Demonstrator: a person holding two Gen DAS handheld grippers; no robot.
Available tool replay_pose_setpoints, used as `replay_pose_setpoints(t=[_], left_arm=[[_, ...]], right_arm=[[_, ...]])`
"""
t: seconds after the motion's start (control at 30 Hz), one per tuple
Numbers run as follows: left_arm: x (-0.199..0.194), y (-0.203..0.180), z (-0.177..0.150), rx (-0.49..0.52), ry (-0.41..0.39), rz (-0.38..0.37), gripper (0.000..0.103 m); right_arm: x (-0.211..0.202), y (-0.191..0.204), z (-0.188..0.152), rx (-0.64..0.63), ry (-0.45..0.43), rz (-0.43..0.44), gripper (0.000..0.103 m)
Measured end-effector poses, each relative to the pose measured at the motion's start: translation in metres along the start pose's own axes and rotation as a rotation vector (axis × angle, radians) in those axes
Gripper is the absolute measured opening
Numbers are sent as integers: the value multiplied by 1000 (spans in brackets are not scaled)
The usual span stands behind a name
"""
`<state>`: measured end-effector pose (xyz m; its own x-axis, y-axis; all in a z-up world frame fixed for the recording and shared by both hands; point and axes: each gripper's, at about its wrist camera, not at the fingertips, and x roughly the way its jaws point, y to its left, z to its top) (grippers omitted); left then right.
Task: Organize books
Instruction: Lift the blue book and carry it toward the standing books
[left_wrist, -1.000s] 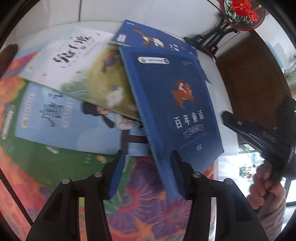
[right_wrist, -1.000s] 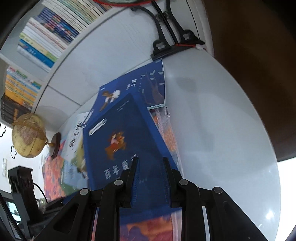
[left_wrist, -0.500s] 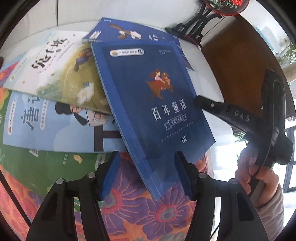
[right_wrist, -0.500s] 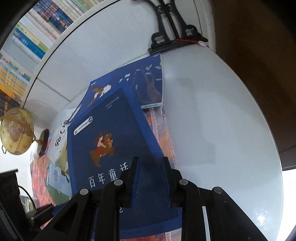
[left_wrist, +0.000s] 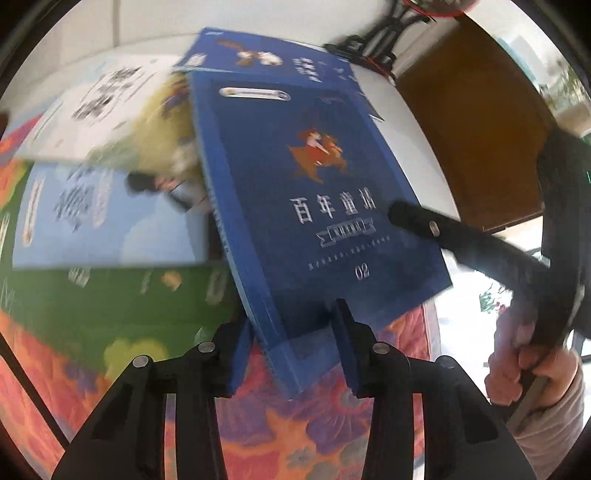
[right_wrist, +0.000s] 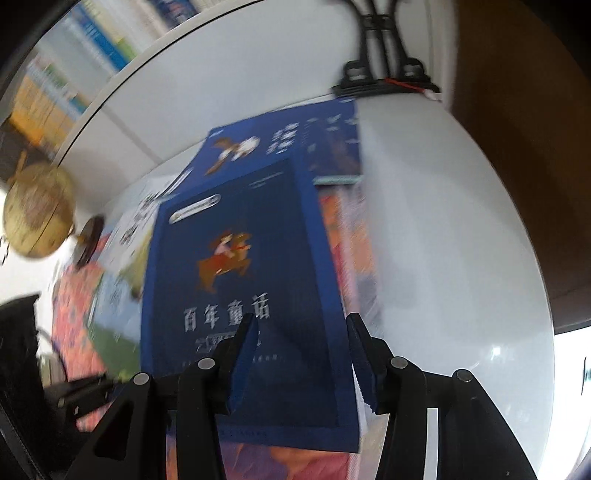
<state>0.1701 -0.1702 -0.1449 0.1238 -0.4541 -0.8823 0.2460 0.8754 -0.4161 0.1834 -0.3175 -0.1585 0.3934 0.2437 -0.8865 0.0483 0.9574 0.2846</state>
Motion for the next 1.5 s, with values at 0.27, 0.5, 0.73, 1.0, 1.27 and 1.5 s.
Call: replay_pose_setpoints(t=[0.27,0.5,0.73,1.0,1.27,1.5], left_arm=[[-46,41,-74,18,47,52,36],[-67,120,-108,-148,75,52,36],[-57,125,-85,-98,101,12,37],[-54,122,-74,-90,66,-46,35],[-65,98,-63,-31,25,54,35],[-93,93,-70,-46,-7,11,35]], right_arm=[[-9,49,-81,-2,132,196,49],[1,34,-113,133,170,346,47],[28,22,-113,218,208,482,39],[39,22,-103,234,212,529,30],[16,48,-95,91,170,558,30],[-11,74,-97,19,150,584,30]])
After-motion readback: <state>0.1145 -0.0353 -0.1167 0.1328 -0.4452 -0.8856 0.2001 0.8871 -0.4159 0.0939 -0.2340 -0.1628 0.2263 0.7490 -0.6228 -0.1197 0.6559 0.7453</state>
